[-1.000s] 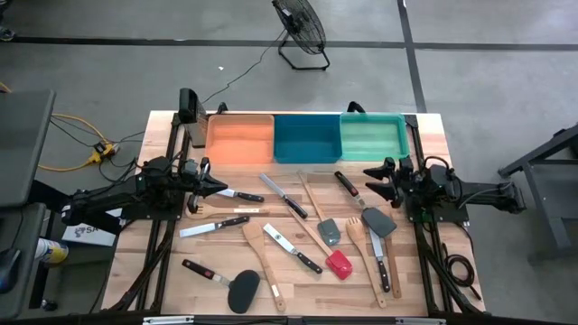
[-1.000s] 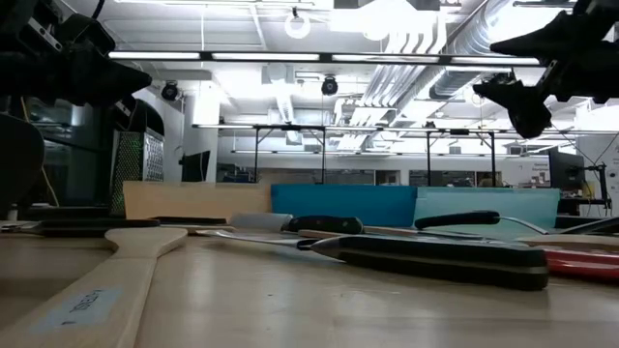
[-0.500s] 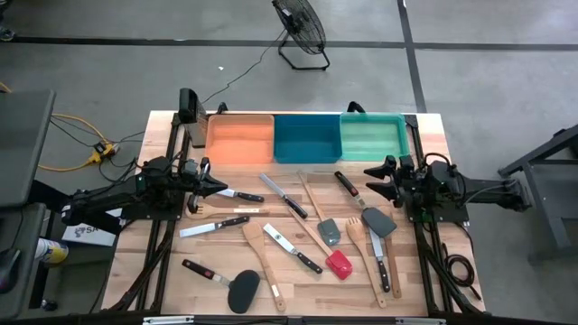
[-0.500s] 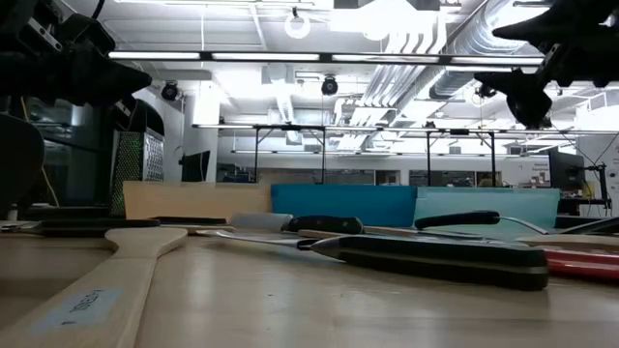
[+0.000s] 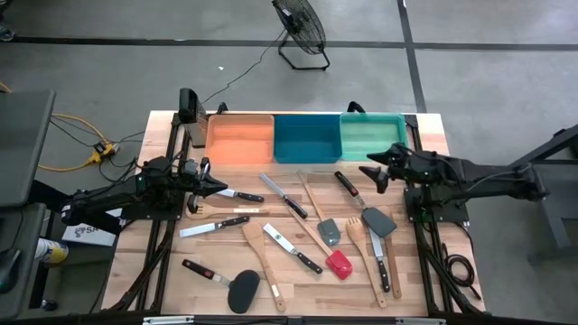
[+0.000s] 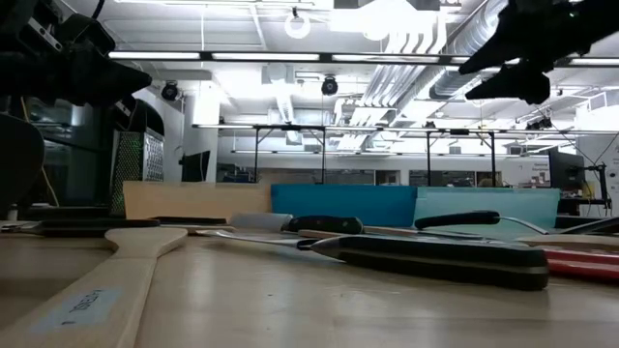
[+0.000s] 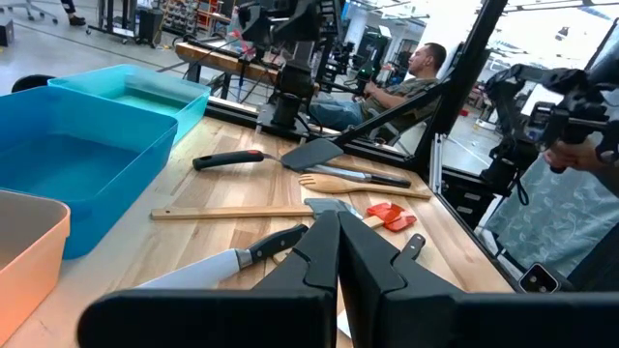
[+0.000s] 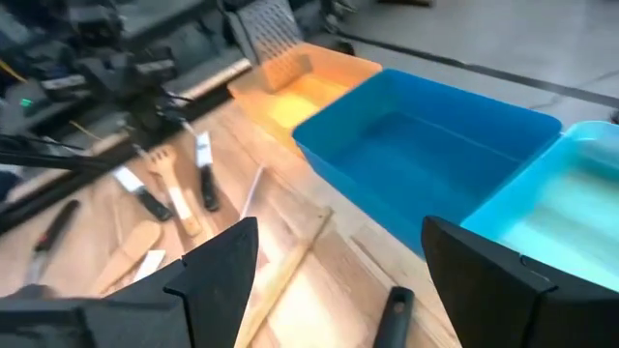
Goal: Pick & Place Kitchen Items
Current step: Put the black spatula into the green bin
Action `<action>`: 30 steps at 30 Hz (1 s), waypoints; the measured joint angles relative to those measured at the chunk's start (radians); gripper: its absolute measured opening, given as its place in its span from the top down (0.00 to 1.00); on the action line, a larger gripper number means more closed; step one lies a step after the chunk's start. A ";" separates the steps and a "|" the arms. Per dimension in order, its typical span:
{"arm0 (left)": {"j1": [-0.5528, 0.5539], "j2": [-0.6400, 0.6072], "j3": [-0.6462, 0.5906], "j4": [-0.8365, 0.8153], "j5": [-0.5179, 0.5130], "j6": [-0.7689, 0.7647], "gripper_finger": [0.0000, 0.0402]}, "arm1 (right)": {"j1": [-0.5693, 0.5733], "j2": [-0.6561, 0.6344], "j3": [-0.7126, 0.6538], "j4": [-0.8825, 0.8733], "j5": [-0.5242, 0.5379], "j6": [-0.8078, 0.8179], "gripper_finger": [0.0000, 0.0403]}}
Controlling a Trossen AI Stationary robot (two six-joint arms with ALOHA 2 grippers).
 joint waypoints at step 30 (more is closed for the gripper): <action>0.000 0.000 0.000 0.000 0.000 0.000 1.00 | -0.078 0.368 0.271 -0.189 -0.311 0.133 0.30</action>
